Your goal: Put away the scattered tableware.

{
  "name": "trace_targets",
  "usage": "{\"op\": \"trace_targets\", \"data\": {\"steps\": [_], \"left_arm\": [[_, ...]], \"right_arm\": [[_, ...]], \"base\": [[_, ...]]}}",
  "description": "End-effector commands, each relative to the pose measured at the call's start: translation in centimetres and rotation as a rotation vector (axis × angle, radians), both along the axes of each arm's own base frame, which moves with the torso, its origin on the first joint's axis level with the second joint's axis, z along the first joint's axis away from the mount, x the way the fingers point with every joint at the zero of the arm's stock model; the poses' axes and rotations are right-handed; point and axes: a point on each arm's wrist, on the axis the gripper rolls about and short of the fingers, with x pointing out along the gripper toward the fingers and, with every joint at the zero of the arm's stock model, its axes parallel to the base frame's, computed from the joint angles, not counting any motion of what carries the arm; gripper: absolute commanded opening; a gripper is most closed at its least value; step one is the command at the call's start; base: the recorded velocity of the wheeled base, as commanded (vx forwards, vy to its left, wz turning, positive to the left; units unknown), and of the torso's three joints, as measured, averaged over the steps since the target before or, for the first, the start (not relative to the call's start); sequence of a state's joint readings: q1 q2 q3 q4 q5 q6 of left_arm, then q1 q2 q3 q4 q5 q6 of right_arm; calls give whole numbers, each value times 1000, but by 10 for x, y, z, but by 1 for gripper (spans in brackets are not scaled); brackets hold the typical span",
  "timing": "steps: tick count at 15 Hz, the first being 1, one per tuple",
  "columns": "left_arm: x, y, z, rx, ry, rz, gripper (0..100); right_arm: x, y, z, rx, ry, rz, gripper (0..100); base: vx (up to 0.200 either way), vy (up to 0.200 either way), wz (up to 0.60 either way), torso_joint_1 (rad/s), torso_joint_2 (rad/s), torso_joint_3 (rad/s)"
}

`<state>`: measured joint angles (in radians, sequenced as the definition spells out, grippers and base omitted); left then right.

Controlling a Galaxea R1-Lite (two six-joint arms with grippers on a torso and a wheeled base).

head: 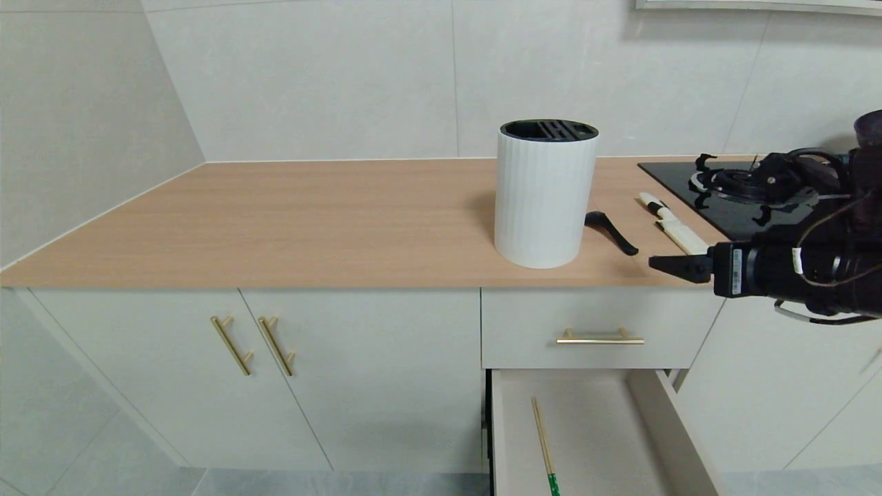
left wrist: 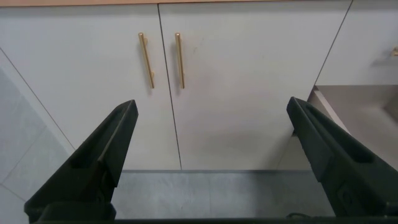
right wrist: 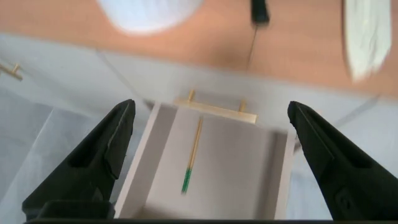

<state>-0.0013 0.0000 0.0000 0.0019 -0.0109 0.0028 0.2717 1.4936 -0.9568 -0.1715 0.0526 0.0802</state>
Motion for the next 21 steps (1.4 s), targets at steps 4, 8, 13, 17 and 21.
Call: {"op": "trace_targets", "data": {"steps": [4,8,13,17,21], "left_arm": [[0,0,0,0,1,0,100],[0,0,0,0,1,0,100],[0,0,0,0,0,0,100],[0,0,0,0,1,1,100],[0,0,0,0,0,1,100]], "right_arm": [[100,-10,-15,-78,-18,25,100],[130,-5,-36,-136,-2,46,100],[153,0,-60,-149,-44,57,100],[162,1,-64,-128,-60,45,100],[163,1,-64,-128,-61,44,100]], "base": [[0,0,0,0,0,0],[0,0,0,0,0,0],[0,0,0,0,0,0],[0,0,0,0,0,0],[0,0,0,0,0,0]]}}
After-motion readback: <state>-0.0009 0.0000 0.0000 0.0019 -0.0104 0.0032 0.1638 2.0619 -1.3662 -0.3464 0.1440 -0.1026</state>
